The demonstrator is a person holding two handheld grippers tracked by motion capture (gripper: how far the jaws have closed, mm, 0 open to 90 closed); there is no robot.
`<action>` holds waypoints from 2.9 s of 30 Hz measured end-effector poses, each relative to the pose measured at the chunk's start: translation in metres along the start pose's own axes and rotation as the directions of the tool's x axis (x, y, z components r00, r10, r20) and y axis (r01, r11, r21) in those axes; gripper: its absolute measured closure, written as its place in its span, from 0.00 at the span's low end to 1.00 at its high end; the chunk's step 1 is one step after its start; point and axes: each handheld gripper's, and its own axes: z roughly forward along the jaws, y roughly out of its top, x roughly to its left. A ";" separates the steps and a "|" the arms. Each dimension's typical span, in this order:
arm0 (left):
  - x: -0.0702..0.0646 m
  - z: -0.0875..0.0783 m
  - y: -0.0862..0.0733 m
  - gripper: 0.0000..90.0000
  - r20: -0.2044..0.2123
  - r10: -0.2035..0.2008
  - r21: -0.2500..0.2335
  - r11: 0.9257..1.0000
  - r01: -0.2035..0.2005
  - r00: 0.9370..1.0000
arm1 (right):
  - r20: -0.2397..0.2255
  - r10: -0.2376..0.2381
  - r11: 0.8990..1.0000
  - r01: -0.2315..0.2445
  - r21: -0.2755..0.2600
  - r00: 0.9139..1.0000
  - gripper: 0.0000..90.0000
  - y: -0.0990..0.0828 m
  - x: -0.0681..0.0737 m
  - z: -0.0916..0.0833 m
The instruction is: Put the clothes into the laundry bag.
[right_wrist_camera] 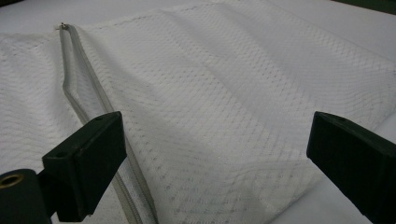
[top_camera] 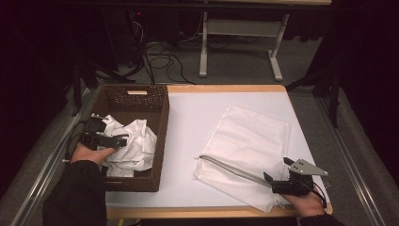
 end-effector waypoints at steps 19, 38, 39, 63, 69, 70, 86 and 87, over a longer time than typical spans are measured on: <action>-0.013 0.046 -0.001 0.12 -0.049 0.111 0.343 0.935 -0.088 0.993 | -0.008 -0.004 1.000 0.004 0.003 1.000 0.07 0.000 -0.002 0.000; -0.022 0.034 -0.002 0.83 -0.028 0.209 0.268 0.944 -0.194 0.978 | -0.011 -0.012 1.000 0.012 0.000 1.000 0.08 0.001 -0.001 0.000; -0.022 0.032 -0.002 0.83 -0.022 0.200 0.249 0.950 -0.188 0.980 | -0.011 -0.013 1.000 0.013 0.000 1.000 0.08 0.001 -0.001 0.000; -0.020 0.012 -0.003 0.38 -0.023 0.140 0.022 0.990 -0.140 0.990 | -0.015 -0.014 1.000 0.014 -0.004 1.000 0.08 0.001 -0.002 0.000; -0.013 0.036 -0.001 0.05 -0.025 0.069 0.243 0.968 -0.061 0.997 | -0.016 -0.002 1.000 0.002 -0.004 1.000 0.09 0.000 -0.004 0.001; -0.013 0.036 -0.001 0.04 -0.025 0.069 0.243 0.968 -0.061 0.997 | -0.016 -0.002 1.000 0.002 -0.004 1.000 0.09 0.000 -0.004 0.001; -0.028 0.040 -0.006 0.62 0.029 0.256 0.279 0.926 -0.254 0.966 | -0.015 -0.007 1.000 0.007 -0.002 1.000 0.09 0.001 -0.003 0.001; -0.028 0.039 -0.005 0.66 0.030 0.258 0.276 0.926 -0.256 0.966 | -0.015 -0.014 1.000 0.013 -0.004 1.000 0.09 0.001 -0.003 0.001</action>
